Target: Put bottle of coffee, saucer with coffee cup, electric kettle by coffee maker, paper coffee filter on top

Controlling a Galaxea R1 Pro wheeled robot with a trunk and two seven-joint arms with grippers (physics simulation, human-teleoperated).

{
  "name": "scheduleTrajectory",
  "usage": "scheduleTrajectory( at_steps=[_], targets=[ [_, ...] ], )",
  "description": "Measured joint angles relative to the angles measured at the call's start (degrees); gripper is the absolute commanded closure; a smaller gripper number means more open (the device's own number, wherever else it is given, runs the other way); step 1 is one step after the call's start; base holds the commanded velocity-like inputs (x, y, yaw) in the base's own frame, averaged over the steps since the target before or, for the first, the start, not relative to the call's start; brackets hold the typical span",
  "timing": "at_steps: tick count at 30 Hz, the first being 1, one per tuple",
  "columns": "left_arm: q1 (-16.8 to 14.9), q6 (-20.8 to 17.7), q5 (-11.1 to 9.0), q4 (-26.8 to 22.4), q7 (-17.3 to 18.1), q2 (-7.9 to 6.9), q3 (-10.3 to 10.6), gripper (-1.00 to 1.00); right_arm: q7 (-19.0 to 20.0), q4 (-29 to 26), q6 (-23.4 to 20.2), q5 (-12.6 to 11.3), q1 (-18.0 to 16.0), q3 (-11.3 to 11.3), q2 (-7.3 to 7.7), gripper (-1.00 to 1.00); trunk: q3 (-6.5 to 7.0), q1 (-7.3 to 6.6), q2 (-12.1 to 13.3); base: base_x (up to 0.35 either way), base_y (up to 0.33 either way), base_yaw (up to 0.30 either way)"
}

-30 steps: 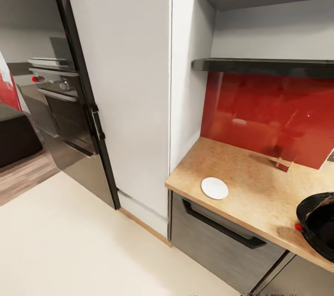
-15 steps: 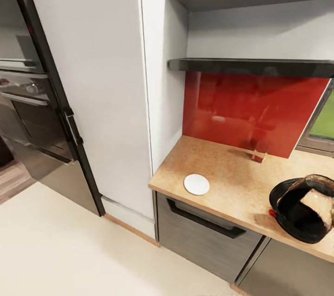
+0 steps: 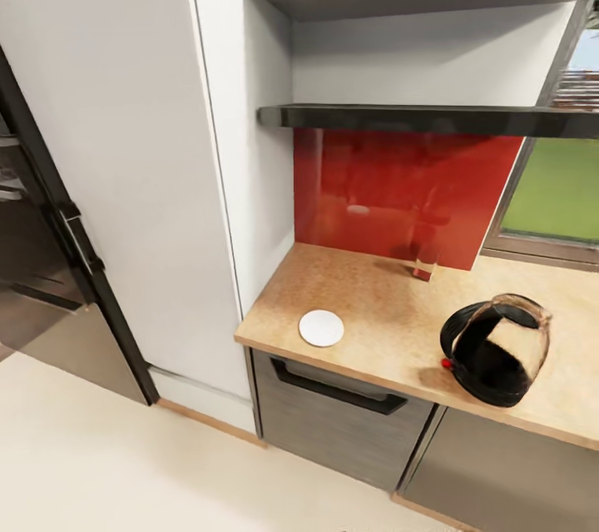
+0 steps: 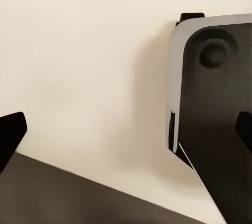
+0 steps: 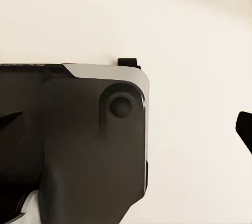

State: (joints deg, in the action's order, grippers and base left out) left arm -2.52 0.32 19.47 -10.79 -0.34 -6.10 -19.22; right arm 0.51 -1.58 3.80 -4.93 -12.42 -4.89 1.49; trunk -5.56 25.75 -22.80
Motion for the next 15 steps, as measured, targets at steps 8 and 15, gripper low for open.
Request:
scheduleTrajectory(
  at_steps=[8,15],
  targets=[
    [0.04,0.0,0.0,0.0,-0.04,0.01,0.0,-1.0,0.0,0.0,-0.03,0.0,0.0,0.0,0.0,-1.0,0.0,0.0,0.0,0.0,0.0,-0.264],
    [0.01,0.0,0.0,-0.01,-0.05,0.1,-0.01,-1.0,0.0,0.0,-0.04,0.0,0.0,0.0,-0.07,-1.0,0.0,0.0,0.0,0.0,0.087,-0.264]
  ],
)
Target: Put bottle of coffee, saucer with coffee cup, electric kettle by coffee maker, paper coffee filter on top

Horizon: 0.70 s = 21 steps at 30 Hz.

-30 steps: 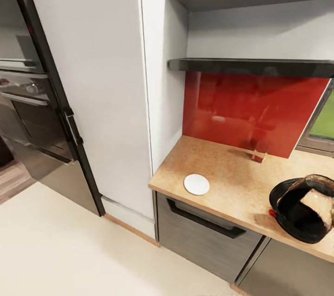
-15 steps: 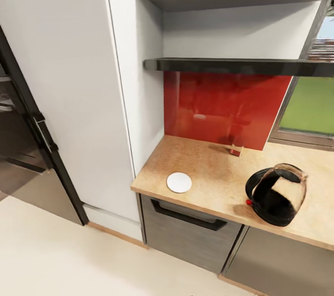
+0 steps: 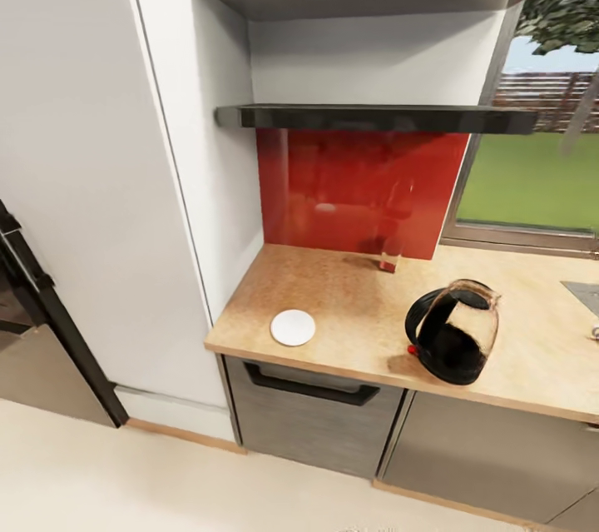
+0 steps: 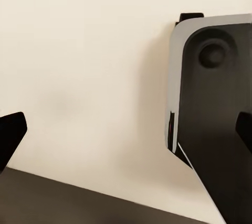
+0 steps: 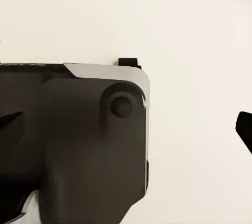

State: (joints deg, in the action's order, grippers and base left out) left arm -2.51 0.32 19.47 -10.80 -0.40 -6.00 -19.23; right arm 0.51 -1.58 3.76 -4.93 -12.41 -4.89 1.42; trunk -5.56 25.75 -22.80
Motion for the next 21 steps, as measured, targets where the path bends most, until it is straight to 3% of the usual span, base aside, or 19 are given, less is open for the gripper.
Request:
scheduleTrajectory(
  at_steps=[21],
  targets=[
    [0.08,0.62,-0.08,0.13,0.0,-0.58,-0.15,-1.0,0.05,-0.01,-0.01,-0.22,0.0,0.06,-0.34,-1.0,0.0,0.0,0.0,0.0,0.025,-0.264]
  ],
)
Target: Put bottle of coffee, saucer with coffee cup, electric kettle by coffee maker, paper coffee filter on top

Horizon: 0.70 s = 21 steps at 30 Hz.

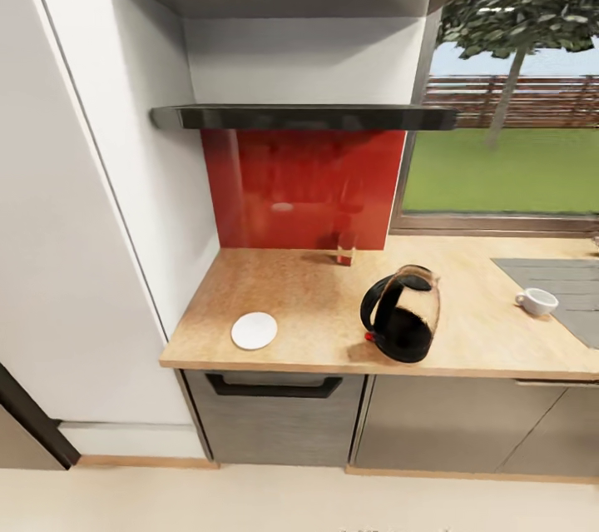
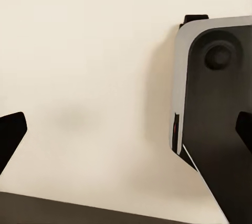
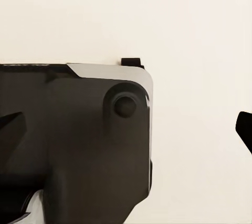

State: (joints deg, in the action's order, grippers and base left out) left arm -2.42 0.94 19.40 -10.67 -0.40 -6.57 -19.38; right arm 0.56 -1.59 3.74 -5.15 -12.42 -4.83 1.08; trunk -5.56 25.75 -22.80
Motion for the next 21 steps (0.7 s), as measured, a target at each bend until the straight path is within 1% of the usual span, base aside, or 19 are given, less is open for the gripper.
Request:
scheduleTrajectory(
  at_steps=[5,7,13,21],
  targets=[
    [0.0,0.01,-0.02,0.1,-0.05,0.19,0.02,-1.0,0.0,0.01,0.0,-0.01,0.0,0.03,-0.02,-1.0,0.0,0.0,0.0,0.0,0.0,-0.26],
    [0.01,-0.09,0.02,0.12,-0.07,0.35,0.1,-1.0,0.03,0.01,0.0,-0.01,-0.01,0.0,-0.03,-1.0,0.0,0.0,0.0,0.0,0.0,-0.152],
    [0.0,-0.28,0.06,0.18,-0.03,0.62,0.09,-1.0,0.07,0.03,0.1,0.25,-0.01,-0.22,-0.03,-1.0,0.0,0.0,0.0,0.0,0.0,-0.041],
    [-0.07,-0.31,0.03,0.2,-0.06,0.6,0.03,-1.0,0.08,-1.03,0.18,0.29,-0.01,-0.21,-0.04,-1.0,0.0,0.0,0.0,0.0,0.0,-0.002]
  ],
)
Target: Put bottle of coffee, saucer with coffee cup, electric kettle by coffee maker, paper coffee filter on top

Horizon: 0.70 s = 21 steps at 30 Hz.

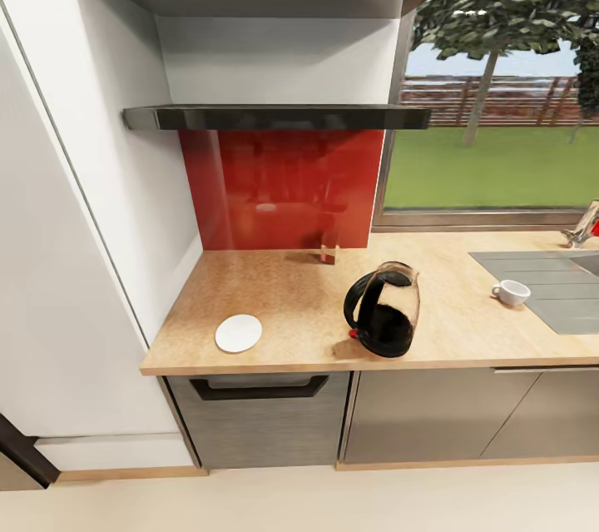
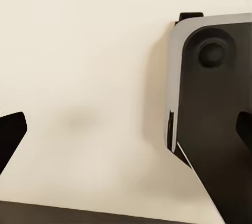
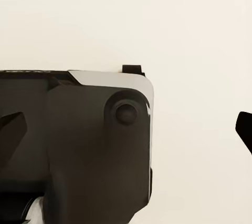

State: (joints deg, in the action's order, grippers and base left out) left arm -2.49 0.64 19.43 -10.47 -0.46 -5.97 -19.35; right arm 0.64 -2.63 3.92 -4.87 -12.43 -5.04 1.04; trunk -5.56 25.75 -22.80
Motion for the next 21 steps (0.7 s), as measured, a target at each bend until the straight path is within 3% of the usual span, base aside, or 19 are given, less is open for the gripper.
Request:
scheduleTrajectory(
  at_steps=[12,17,21],
  targets=[
    [-0.85,0.39,-0.31,-1.33,0.69,-0.38,-0.25,-1.0,-0.1,-0.54,-0.04,-0.34,0.0,0.23,-0.52,-1.0,0.0,0.0,0.0,0.0,0.0,0.0],
    [-1.22,0.84,-0.49,-6.6,1.3,-0.36,-0.3,-1.0,0.1,-4.6,-0.17,-0.34,0.0,0.21,-0.62,-1.0,0.0,0.0,0.0,0.0,0.0,0.0],
    [-1.3,1.37,-1.3,-14.46,5.65,-0.3,-0.59,-1.0,0.26,-11.72,-0.27,-0.25,0.0,0.01,-0.75,-1.0,0.01,0.0,0.0,0.0,0.0,0.0]
  ],
)
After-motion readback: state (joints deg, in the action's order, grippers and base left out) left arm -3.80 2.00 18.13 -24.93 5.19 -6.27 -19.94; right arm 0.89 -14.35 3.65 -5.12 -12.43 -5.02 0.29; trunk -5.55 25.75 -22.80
